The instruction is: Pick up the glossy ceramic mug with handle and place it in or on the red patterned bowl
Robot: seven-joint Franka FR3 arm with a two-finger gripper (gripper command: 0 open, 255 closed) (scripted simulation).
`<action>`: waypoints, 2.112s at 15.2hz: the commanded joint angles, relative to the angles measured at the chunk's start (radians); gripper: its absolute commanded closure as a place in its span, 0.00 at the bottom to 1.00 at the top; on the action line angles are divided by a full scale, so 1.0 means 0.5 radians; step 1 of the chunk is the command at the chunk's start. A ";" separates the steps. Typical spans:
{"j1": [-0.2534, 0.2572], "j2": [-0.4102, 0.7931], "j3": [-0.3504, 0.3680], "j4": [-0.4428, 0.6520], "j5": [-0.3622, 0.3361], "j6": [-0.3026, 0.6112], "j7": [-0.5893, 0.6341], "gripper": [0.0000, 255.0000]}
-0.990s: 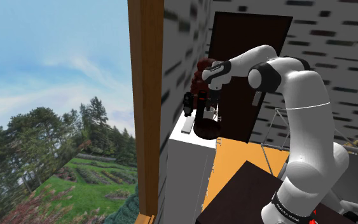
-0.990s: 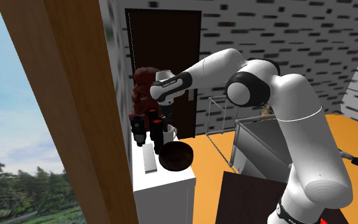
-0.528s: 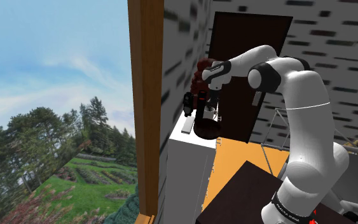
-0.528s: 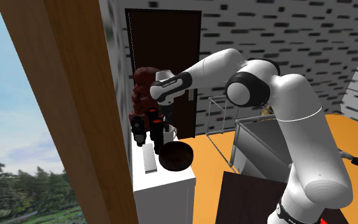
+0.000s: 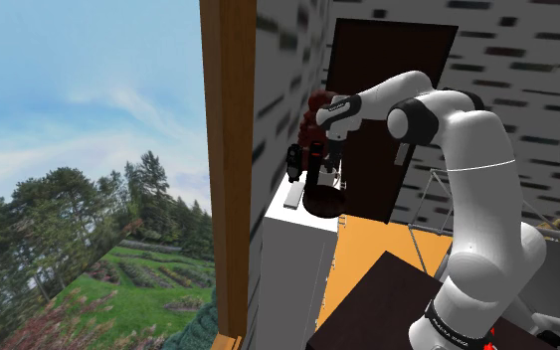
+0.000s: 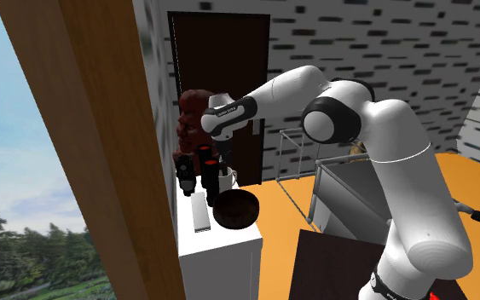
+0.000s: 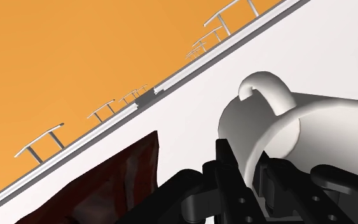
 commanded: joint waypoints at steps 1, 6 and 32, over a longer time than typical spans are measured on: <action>0.008 -0.016 0.000 -0.021 -0.006 -0.014 0.005 1.00; 0.010 -0.064 -0.010 0.043 -0.023 -0.123 0.017 1.00; 0.096 -0.435 -0.040 0.132 -0.138 -0.564 0.126 1.00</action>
